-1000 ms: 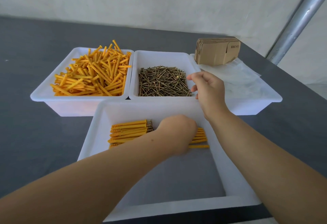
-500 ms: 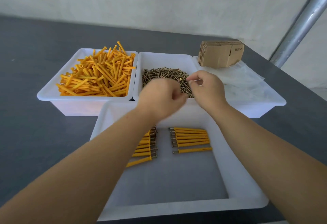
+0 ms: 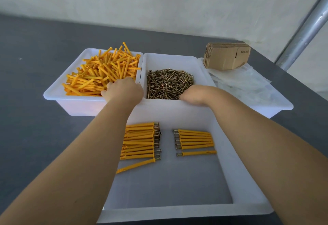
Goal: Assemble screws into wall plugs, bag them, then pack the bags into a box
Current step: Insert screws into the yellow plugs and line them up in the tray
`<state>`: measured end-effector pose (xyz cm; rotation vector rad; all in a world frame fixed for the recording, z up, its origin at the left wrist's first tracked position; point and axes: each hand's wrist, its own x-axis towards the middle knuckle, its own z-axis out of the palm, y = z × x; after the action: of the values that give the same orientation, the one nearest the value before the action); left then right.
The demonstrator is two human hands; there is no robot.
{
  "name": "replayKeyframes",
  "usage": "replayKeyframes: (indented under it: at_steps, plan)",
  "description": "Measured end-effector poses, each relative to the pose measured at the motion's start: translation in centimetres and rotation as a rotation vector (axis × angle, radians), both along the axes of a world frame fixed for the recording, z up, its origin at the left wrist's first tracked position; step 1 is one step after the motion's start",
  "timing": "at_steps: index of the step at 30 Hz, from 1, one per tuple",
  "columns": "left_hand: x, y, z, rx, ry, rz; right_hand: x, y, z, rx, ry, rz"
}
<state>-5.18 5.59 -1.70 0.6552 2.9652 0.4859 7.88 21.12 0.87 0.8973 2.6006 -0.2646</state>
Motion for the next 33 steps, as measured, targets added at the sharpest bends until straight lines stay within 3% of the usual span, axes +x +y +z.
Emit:
replayKeyframes:
  at_steps: [7, 13, 15, 18, 21, 23, 25, 26, 30, 33]
  plan:
    - [-0.2, -0.5, 0.0, 0.202, 0.04, -0.004, 1.4, -0.2, 0.0, -0.059, 0.343, -0.169]
    - [-0.2, -0.5, 0.5, 0.116, -0.021, -0.002, 1.9, 0.1, 0.9, -0.227, 0.468, -0.328]
    - [0.0, -0.5, 0.9, 0.054, -0.044, 0.021, 1.9, 0.3, 0.2, -0.215, 0.676, -0.421]
    - [0.3, -0.3, 0.8, 0.019, -0.04, 0.063, 2.7, 0.1, -0.6, -0.273, 1.16, -0.612]
    - [0.1, -0.5, 0.3, 0.241, 0.197, 0.049, 3.6, 0.1, -0.7, -0.397, 1.425, -0.712]
    - [0.1, -0.7, 0.8, 0.518, 0.412, -0.034, 4.1, 0.1, -0.5, -0.595, 1.507, -0.77]
    - [0.7, -0.8, 1.7, 0.738, 0.498, -0.155, 4.4, -0.2, -0.4, -0.817, 1.523, -0.791]
    - [1.3, -0.8, 2.0, 0.836, 0.419, -0.217, 4.6, -0.4, -0.6, -0.884, 1.514, -0.781]
    - [4.1, -1.0, 2.5, 1.108, -0.456, -0.439, 5.0, -0.7, -1.1, -0.901, 1.533, -0.71]
    - [4.6, -1.1, 2.3, 1.056, -0.626, -0.524, 5.0, -1.1, -1.2, -0.914, 1.56, -0.651]
